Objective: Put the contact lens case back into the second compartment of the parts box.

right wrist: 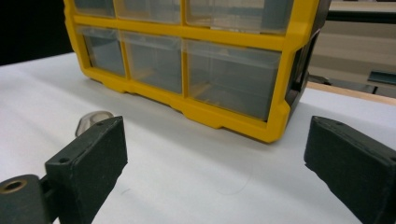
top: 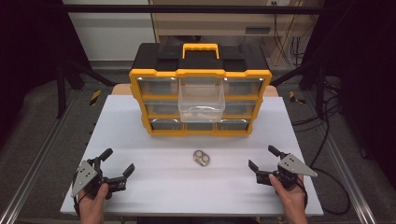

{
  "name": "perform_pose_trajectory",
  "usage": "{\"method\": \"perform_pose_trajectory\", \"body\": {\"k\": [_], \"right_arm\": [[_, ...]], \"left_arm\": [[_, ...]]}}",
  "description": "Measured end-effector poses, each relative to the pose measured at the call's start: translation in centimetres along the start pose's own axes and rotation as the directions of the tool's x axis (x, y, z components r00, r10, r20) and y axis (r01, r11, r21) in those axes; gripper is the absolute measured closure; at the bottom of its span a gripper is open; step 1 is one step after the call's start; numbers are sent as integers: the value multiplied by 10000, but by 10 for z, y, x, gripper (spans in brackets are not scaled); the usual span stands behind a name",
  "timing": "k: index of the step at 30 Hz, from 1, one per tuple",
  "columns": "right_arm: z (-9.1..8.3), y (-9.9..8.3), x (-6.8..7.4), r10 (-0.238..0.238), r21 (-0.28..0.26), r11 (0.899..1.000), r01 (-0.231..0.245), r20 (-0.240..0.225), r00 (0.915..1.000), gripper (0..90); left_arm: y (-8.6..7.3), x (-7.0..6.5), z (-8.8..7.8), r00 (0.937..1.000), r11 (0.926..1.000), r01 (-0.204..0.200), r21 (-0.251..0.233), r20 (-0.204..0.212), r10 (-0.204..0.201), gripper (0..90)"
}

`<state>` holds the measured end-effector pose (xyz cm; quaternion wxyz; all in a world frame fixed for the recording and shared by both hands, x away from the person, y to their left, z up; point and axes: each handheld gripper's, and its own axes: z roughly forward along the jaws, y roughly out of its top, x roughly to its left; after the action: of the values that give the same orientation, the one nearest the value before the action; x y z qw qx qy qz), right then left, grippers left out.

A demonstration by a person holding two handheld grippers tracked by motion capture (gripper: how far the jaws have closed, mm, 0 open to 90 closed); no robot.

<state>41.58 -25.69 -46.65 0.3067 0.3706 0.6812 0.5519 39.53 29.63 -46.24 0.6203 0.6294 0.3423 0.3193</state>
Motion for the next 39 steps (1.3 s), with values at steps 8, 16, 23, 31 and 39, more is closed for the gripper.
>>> {"method": "perform_pose_trajectory", "body": {"k": [8,16,23,31,39], "right_arm": [[7,0,6,373,386,9985,-382,249,9990,42],[13,6,13,655,789,9944,-707,676,9956,58],[16,12,22,887,1369,9865,-902,173,9959,63],[32,17,46,463,2179,9751,-414,-173,9988,66],[62,17,77,-45,3420,9390,372,-959,9954,66]], "left_arm": [[-1,-1,-2,10000,9999,-71,118,2,71,0],[-2,-3,4,9999,9998,-117,183,2,117,0],[-2,-9,5,9994,9993,-242,297,-220,249,0],[-3,-14,9,9994,9983,-356,452,-15,357,0],[-4,-12,10,9997,9988,-214,437,-59,217,0]]}}
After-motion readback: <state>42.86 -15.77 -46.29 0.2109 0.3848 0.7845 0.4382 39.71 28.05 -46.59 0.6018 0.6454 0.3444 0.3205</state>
